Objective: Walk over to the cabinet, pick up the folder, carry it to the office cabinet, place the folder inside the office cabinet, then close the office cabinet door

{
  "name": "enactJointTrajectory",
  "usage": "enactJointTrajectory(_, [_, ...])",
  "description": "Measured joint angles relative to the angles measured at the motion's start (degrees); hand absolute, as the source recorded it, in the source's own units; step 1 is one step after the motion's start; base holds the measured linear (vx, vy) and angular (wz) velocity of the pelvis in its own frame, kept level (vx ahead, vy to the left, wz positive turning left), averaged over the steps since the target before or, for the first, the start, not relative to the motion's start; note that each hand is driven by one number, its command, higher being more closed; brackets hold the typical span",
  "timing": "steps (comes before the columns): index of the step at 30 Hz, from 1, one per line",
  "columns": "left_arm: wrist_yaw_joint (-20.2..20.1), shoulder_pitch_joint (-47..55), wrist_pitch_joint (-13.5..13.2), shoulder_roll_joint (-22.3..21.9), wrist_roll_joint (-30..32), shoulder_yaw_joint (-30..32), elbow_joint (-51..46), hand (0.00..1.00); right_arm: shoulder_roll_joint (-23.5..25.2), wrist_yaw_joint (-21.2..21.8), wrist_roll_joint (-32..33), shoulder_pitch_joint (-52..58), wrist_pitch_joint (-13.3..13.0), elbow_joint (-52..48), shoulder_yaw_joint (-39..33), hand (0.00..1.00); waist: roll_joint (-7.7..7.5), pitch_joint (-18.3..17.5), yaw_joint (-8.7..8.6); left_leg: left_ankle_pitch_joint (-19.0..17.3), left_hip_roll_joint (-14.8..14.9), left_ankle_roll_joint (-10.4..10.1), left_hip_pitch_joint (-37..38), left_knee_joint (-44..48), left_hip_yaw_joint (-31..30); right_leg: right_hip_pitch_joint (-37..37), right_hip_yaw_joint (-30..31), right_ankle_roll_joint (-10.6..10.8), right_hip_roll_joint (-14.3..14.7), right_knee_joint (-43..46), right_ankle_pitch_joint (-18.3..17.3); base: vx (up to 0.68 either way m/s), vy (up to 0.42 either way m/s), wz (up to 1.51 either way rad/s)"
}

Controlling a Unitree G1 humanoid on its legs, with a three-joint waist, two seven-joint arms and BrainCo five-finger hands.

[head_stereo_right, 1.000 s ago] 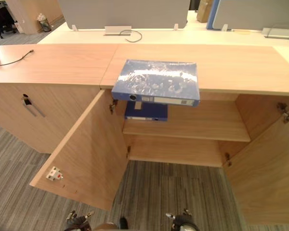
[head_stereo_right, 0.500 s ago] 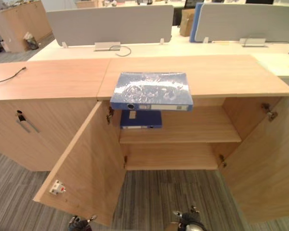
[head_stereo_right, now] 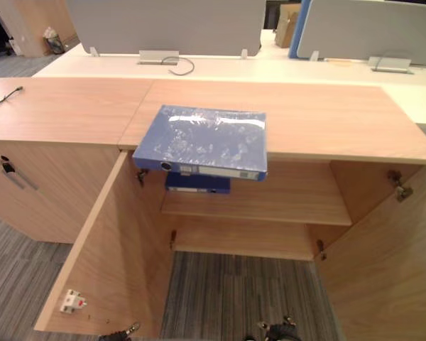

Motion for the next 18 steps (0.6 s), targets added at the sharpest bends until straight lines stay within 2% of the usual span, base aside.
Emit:
enactJointTrajectory(4, [-0.94,-0.22,0.04,1.93,-0.41,-2.98,-0.12,0.00,0.28,0.01,-0.19,0.10,0.01,0.23,0.05,0.00,-0.68,1.59,-0.13,0.01,-0.53,0.01,-0.63,3.50,-0.73,2.73,-0.89,-0.12,-0.33,-1.85,0.52,-0.02,0.037,0.17])
enactJointTrajectory(7, [-2.05,0.03,0.04,3.26,-1.95,-4.90,-1.30,0.00,0.50,0.03,-0.18,0.09,0.00,0.21,0.21,0.00,-1.18,2.75,0.05,-0.07,-0.37,0.13,-5.02,13.19,-0.11,4.22,-1.60,-0.64,-0.45,-2.98,-0.06,-0.09,-0.038,0.16])
enactJointTrajectory(8, [-2.62,0.33,-0.03,3.25,-3.49,-5.07,-2.65,0.00,0.25,0.03,-0.14,0.14,-0.10,0.01,0.18,0.00,-1.25,4.58,0.60,-0.19,0.79,0.31,-7.29,20.87,1.92,6.09,-1.64,-1.08,-0.06,-3.21,-0.35,-0.14,-0.050,0.06])
enactJointTrajectory(9, [-2.95,0.69,-0.09,3.08,-4.06,-5.08,-3.54,0.00,0.14,0.04,-0.16,0.15,-0.11,-0.16,0.12,0.00,-0.96,5.04,0.82,-0.46,1.51,0.49,-8.75,24.83,2.22,6.93,-1.64,-1.27,0.11,-3.13,-0.50,-0.16,-0.030,0.03])
enactJointTrajectory(10, [-3.19,0.79,-0.19,3.05,-4.10,-5.13,-3.71,0.00,-0.02,0.04,-0.16,0.15,-0.11,-0.16,0.12,0.00,-0.90,4.99,0.84,-0.82,1.44,0.43,-9.27,25.57,2.23,6.88,-1.63,-1.27,0.10,-3.10,-0.51,-0.08,0.041,-0.03])
enactJointTrajectory(12, [-3.84,1.82,-0.36,2.98,-4.06,-6.58,-4.35,0.00,-0.65,0.09,-0.12,0.18,-0.10,-0.35,0.00,0.00,0.10,4.69,0.83,-3.42,-1.06,0.84,-8.67,20.27,2.74,5.60,-0.92,-1.20,0.58,-2.63,-0.50,-0.04,0.112,-0.10])
enactJointTrajectory(13, [-3.89,2.06,-0.35,2.84,-3.59,-7.18,-4.33,0.00,-0.72,0.15,-0.17,0.18,-0.10,-0.55,0.01,0.00,0.80,4.48,0.89,-4.54,-0.81,2.02,-6.64,15.73,4.31,5.16,-0.44,-1.05,1.24,-2.60,-0.39,0.01,0.126,-0.10])
enactJointTrajectory(14, [-4.08,2.01,-0.35,2.86,-3.58,-7.13,-4.33,0.00,-0.73,0.17,-0.26,0.13,-0.08,-0.51,-0.02,0.00,0.78,4.51,0.92,-4.68,-1.02,2.46,-5.24,12.71,4.37,4.97,0.18,-1.02,1.63,-2.77,-0.31,0.06,0.087,-0.09])
enactJointTrajectory(16, [-4.96,1.95,-0.29,3.54,-3.32,-6.86,-4.35,0.00,0.50,0.35,-0.26,0.59,-0.02,-1.13,-0.01,0.00,-0.71,4.43,1.29,-2.20,-3.39,3.48,-3.48,7.94,4.98,5.19,2.83,-0.93,0.80,-4.14,1.42,0.10,0.069,-0.03])
enactJointTrajectory(18, [-5.19,2.22,-0.27,3.23,-3.19,-6.85,-4.17,0.00,0.50,0.66,-0.28,1.01,-0.03,-1.85,-0.01,0.00,-0.32,4.17,1.09,-1.07,-4.55,4.00,-1.76,5.34,5.24,5.61,2.86,-0.89,-0.15,-4.52,1.41,0.09,0.080,0.02])
